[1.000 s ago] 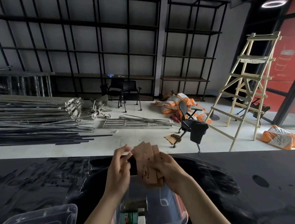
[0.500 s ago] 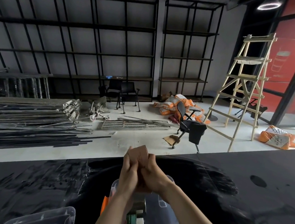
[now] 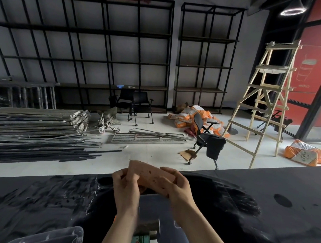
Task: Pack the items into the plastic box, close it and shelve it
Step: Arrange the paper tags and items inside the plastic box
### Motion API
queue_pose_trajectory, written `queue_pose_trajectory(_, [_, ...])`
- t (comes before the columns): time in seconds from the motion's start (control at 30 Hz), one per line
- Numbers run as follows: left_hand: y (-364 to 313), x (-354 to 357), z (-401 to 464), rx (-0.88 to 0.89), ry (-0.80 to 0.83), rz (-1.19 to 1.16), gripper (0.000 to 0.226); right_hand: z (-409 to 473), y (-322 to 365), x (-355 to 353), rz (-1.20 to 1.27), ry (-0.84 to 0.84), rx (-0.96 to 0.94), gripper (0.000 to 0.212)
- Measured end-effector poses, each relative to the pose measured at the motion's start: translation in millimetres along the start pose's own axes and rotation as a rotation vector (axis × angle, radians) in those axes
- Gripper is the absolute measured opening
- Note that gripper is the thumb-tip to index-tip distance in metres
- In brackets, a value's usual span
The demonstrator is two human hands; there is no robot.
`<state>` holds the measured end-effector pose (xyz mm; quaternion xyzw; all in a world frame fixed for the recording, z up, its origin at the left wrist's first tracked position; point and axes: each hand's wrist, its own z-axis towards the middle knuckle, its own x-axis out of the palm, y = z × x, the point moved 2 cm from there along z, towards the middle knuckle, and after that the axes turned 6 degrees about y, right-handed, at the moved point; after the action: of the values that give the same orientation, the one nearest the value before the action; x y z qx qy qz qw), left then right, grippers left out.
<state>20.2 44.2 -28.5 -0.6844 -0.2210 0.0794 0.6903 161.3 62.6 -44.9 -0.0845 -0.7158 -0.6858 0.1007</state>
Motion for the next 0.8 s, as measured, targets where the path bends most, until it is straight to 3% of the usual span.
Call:
queue_pose_trajectory(0.23, [-9.6,-1.5,10.3,0.088,0.156,0.302,0.03,-2.7,5.9,-3.5,-0.207,0.129,-0.056,0.024])
queue_pose_trajectory(0.3, [-3.6,0.8,8.7,0.125,0.114,0.409,0.039,-3.7,3.6,2.5,-0.249,0.143,-0.068,0.027])
queue_pose_trajectory(0.4, [3.4,0.7,3.2,0.182,0.024,0.366,0.033,-1.7,0.4,8.8,-0.269,0.134,-0.081,0.032])
queue_pose_trajectory(0.5, [0.7,4.9,-4.5,0.158,-0.019,0.301,0.008,-6.1,0.3,9.4,-0.277,0.129,-0.086,0.039])
queue_pose_trajectory(0.67, [2.7,10.2,-6.4,0.084,-0.027,0.315,0.032,-10.3,0.1,3.2,-0.162,0.125,-0.012,0.033])
queue_pose_trajectory(0.8, [1.2,16.6,-9.7,0.098,-0.074,0.319,0.035,-10.3,-1.5,8.2,-0.16,-0.029,-0.048,0.03])
